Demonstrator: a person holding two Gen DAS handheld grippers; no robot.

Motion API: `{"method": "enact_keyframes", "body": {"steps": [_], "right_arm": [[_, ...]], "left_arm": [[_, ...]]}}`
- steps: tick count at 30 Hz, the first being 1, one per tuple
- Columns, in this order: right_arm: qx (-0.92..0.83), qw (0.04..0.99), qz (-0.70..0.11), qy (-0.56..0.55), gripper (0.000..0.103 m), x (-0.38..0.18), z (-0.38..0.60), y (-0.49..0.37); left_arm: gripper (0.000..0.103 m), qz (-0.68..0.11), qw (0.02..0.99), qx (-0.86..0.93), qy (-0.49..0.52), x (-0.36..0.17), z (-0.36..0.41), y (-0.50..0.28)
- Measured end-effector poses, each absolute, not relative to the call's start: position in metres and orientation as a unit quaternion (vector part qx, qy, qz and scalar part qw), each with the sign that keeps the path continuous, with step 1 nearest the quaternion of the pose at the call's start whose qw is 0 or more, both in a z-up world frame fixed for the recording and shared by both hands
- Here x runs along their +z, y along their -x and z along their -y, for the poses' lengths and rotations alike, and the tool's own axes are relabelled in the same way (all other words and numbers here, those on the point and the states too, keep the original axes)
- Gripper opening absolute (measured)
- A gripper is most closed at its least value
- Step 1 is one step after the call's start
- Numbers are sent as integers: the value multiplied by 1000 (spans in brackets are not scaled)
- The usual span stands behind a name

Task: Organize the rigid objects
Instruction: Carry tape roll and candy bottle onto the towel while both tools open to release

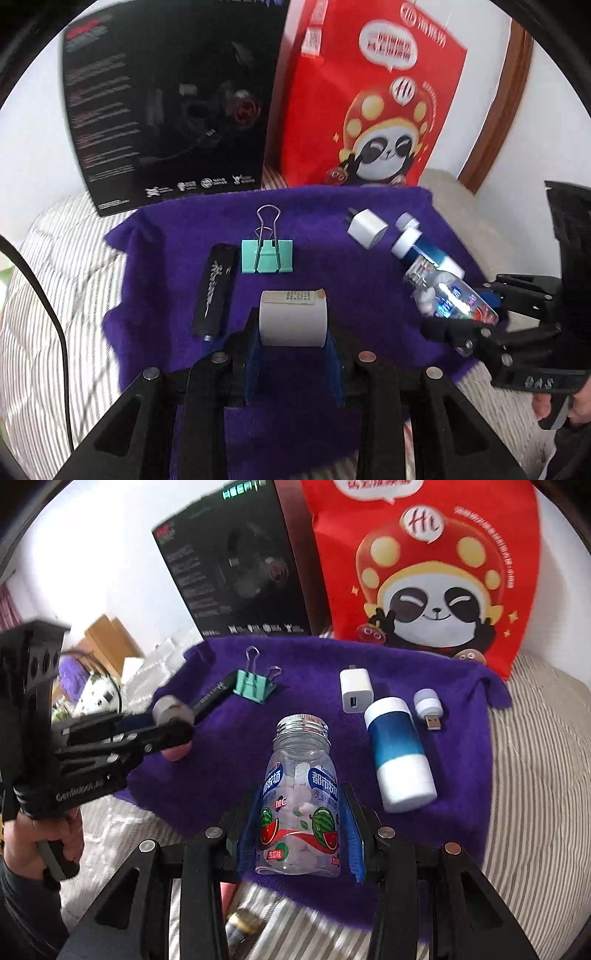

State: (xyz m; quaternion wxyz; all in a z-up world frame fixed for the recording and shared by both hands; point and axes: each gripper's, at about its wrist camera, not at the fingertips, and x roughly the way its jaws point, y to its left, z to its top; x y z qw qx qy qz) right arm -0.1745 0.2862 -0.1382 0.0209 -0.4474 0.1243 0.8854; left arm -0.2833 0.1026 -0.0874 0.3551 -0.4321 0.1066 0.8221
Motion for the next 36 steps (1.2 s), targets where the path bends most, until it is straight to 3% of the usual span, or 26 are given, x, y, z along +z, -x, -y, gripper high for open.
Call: {"method": "enact_keyframes", "body": {"steps": [25, 30, 36], "right_arm": [[869, -17, 3, 495, 42, -164, -275, 191], [867, -34, 8, 498, 43, -163, -277, 191], [862, -42, -8, 505, 49, -160, -277, 190]], "left_arm": [[30, -218, 392, 784, 430, -112, -136, 299], [44, -213, 414, 774, 430, -112, -136, 297], [46, -214, 405, 781, 424, -112, -137, 294]]}}
